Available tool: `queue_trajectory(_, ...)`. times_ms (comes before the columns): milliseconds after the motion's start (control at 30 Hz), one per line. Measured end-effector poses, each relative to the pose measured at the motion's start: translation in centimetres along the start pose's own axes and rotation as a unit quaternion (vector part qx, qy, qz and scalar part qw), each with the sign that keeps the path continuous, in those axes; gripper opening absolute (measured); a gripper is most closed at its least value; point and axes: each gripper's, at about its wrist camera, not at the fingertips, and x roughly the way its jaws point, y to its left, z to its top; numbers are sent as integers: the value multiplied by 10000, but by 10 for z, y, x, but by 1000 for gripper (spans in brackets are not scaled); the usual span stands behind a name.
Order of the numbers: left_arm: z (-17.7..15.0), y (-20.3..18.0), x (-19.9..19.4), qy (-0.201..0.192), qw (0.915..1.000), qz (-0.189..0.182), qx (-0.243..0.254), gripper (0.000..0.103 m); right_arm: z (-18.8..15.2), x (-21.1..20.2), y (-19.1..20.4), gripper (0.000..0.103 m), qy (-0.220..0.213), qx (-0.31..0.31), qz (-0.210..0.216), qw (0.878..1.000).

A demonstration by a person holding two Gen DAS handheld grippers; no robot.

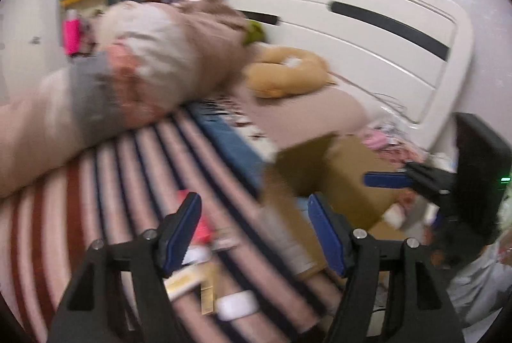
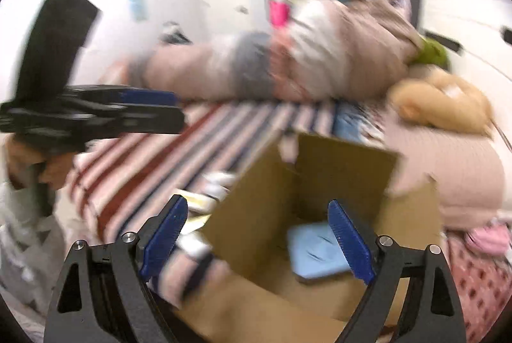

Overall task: Organize rigid objects
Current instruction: 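Carry the blue case into the cardboard box and open the right gripper, then grasp the pink bottle upright with the right gripper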

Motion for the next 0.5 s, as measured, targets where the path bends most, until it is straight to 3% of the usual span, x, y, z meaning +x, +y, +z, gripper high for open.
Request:
queue_trajectory(167, -44, 69, -32, -6, 9967, 729, -358, 72, 13, 23, 74, 88, -46, -360, 749, 9965)
queue_trajectory(267, -77, 108, -34, 96, 9941, 836, -688, 72, 14, 60, 108, 87, 212, -394, 867, 9952)
queue_trajectory(400, -116, 140, -22, 204, 9919, 829, -938, 72, 3, 117, 126, 66, 572, -140, 334, 9977)
queue_trajectory(500, -138, 157, -9, 249, 9903, 782, -1123, 72, -4, 166, 110, 52, 811, 368, -355, 9954)
